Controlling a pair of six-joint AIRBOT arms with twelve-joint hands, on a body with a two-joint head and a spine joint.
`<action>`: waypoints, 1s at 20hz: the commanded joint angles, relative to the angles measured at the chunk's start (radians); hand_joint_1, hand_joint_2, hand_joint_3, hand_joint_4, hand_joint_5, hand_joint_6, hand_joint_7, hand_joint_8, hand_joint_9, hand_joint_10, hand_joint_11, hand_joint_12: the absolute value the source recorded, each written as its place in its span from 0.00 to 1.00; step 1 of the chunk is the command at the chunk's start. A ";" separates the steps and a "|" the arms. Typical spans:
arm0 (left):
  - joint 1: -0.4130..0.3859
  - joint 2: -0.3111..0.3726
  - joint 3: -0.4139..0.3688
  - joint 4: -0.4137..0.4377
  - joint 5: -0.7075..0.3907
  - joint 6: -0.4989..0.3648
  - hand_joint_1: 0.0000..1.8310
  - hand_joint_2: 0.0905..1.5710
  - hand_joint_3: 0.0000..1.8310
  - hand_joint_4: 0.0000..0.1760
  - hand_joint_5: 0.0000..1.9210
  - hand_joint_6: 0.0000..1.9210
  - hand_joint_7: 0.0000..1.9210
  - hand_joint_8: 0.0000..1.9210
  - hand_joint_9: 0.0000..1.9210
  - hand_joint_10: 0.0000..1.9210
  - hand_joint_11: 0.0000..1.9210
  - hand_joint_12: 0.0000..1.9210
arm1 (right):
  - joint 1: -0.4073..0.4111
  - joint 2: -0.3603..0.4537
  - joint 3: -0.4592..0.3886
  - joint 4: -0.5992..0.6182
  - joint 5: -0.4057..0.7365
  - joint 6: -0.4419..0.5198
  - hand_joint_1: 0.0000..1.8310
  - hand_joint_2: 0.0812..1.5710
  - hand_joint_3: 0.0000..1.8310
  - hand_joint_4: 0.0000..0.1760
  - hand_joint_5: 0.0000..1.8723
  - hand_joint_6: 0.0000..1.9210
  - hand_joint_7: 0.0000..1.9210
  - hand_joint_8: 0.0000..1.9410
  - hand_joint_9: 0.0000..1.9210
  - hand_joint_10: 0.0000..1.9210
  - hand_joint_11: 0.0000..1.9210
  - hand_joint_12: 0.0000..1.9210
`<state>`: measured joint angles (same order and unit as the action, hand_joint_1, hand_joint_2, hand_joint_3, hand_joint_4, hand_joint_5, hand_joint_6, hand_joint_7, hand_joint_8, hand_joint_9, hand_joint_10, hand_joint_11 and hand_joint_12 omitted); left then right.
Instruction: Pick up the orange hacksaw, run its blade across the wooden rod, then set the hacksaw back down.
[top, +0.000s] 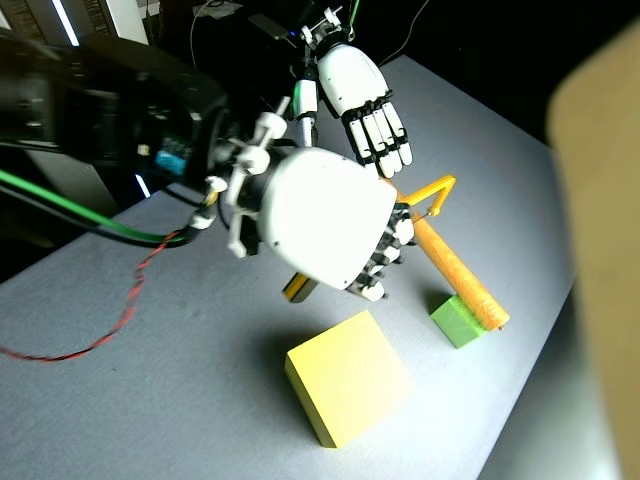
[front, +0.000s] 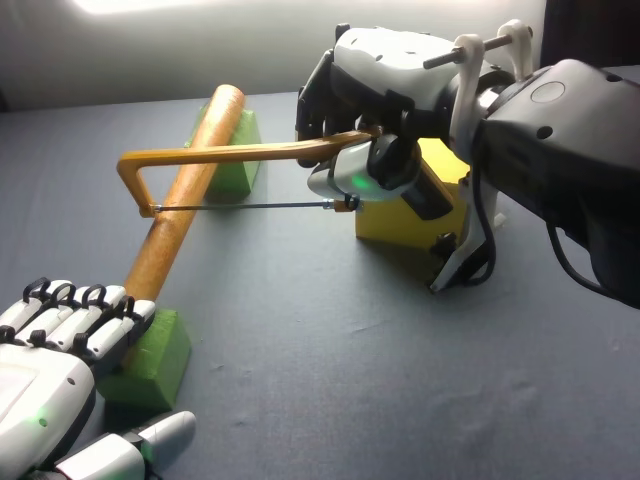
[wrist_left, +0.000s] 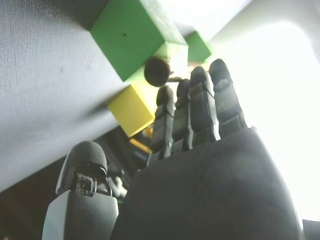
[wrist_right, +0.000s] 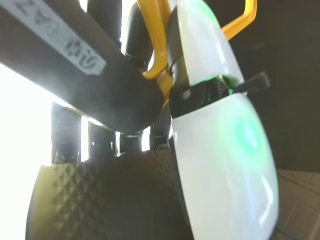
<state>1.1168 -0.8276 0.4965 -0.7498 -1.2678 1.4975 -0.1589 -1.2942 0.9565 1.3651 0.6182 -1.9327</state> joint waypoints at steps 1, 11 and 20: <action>-0.001 -0.003 -0.001 0.037 -0.069 -0.002 0.00 0.80 0.00 0.00 0.09 0.00 0.09 0.00 0.07 0.00 0.00 0.12 | 0.012 -0.003 0.000 -0.064 0.011 0.002 0.68 0.66 0.00 0.00 0.53 0.48 0.61 0.38 0.70 0.00 0.49 0.50; -0.001 -0.002 0.005 0.037 -0.068 -0.002 0.00 0.79 0.00 0.00 0.08 0.00 0.08 0.00 0.07 0.00 0.00 0.11 | -0.008 -0.209 0.134 -0.065 0.034 -0.019 0.69 0.66 0.00 0.00 0.54 0.46 0.64 0.33 0.70 0.00 0.52 0.41; -0.002 0.000 0.006 0.037 -0.068 -0.008 0.00 0.80 0.00 0.00 0.08 0.00 0.08 0.00 0.06 0.00 0.00 0.10 | -0.030 -0.113 0.082 -0.065 0.003 -0.019 0.68 0.66 0.00 0.00 0.53 0.48 0.62 0.36 0.70 0.01 0.50 0.48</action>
<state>1.1168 -0.8276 0.4988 -0.7479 -1.2682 1.4929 -0.1974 -1.4033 1.0397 1.3552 0.5957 -1.9583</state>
